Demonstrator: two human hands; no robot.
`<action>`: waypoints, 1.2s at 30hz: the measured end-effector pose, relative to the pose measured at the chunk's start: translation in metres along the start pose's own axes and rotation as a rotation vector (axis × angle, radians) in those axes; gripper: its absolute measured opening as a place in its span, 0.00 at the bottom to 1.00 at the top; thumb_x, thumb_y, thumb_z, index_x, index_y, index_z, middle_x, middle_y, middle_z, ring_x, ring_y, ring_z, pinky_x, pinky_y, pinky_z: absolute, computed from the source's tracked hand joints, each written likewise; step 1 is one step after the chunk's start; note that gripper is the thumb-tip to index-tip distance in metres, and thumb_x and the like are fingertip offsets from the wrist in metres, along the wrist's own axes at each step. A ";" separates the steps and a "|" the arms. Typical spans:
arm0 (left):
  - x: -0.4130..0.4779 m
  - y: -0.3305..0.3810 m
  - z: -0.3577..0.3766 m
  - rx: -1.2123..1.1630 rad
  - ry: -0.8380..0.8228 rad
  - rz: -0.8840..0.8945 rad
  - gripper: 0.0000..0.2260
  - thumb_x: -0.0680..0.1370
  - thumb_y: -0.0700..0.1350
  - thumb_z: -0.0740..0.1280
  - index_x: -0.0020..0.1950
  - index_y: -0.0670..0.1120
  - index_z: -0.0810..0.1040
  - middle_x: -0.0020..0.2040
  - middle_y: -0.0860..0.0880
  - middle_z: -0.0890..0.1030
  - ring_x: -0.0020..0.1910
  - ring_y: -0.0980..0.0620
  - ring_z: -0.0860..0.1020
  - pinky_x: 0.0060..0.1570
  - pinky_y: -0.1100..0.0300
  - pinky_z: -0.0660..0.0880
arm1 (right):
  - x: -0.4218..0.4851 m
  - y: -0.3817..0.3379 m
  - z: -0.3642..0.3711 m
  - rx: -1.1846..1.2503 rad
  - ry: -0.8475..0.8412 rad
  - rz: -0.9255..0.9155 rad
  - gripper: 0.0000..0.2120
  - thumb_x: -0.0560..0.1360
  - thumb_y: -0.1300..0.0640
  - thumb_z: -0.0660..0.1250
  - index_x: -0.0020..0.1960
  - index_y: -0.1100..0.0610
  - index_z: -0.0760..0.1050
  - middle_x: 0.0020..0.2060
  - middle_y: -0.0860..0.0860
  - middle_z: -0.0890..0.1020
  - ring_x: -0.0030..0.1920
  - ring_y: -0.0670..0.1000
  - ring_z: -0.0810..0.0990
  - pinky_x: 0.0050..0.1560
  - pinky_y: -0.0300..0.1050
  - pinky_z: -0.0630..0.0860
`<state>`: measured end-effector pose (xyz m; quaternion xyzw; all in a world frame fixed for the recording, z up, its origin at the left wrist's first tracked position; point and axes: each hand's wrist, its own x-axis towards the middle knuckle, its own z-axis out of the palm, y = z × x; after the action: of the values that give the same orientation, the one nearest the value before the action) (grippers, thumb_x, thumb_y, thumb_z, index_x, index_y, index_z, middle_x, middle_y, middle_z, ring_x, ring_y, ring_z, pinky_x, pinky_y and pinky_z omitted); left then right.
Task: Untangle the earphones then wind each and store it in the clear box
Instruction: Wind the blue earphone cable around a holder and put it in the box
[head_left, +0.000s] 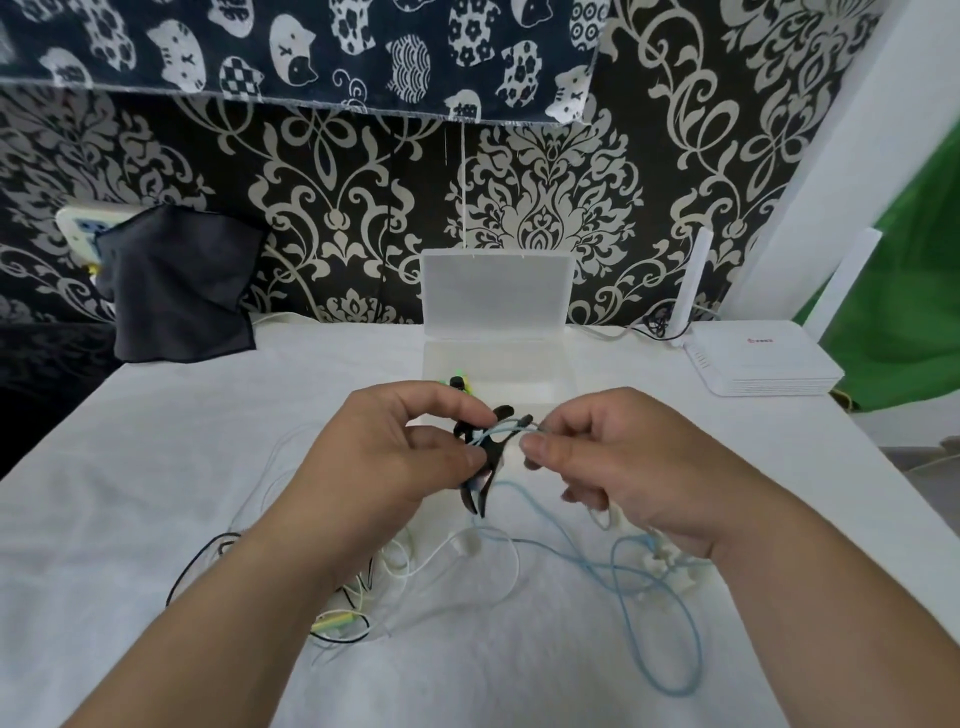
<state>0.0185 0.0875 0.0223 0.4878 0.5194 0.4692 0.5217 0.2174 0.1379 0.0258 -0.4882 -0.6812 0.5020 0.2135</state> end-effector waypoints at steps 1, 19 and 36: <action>0.000 0.000 0.001 0.032 0.009 -0.001 0.11 0.65 0.41 0.74 0.46 0.49 0.85 0.35 0.37 0.84 0.38 0.42 0.78 0.47 0.50 0.71 | 0.001 0.000 0.001 0.025 0.063 0.002 0.12 0.75 0.49 0.72 0.42 0.58 0.82 0.24 0.43 0.74 0.28 0.44 0.74 0.52 0.62 0.79; -0.001 -0.001 0.007 0.080 0.023 -0.071 0.18 0.62 0.42 0.77 0.52 0.48 0.84 0.39 0.40 0.86 0.35 0.46 0.80 0.48 0.50 0.75 | -0.009 -0.020 -0.002 -0.046 0.123 -0.188 0.08 0.77 0.56 0.70 0.39 0.53 0.83 0.37 0.58 0.82 0.35 0.46 0.74 0.45 0.55 0.77; -0.003 0.001 0.009 0.109 -0.013 -0.018 0.14 0.64 0.39 0.73 0.48 0.52 0.86 0.40 0.40 0.86 0.42 0.40 0.85 0.57 0.41 0.77 | -0.006 -0.017 -0.004 -0.082 0.253 -0.140 0.12 0.79 0.52 0.67 0.38 0.53 0.80 0.25 0.49 0.74 0.25 0.43 0.71 0.30 0.35 0.69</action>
<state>0.0270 0.0843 0.0235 0.5138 0.5453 0.4323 0.5018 0.2155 0.1340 0.0434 -0.5073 -0.7012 0.3920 0.3119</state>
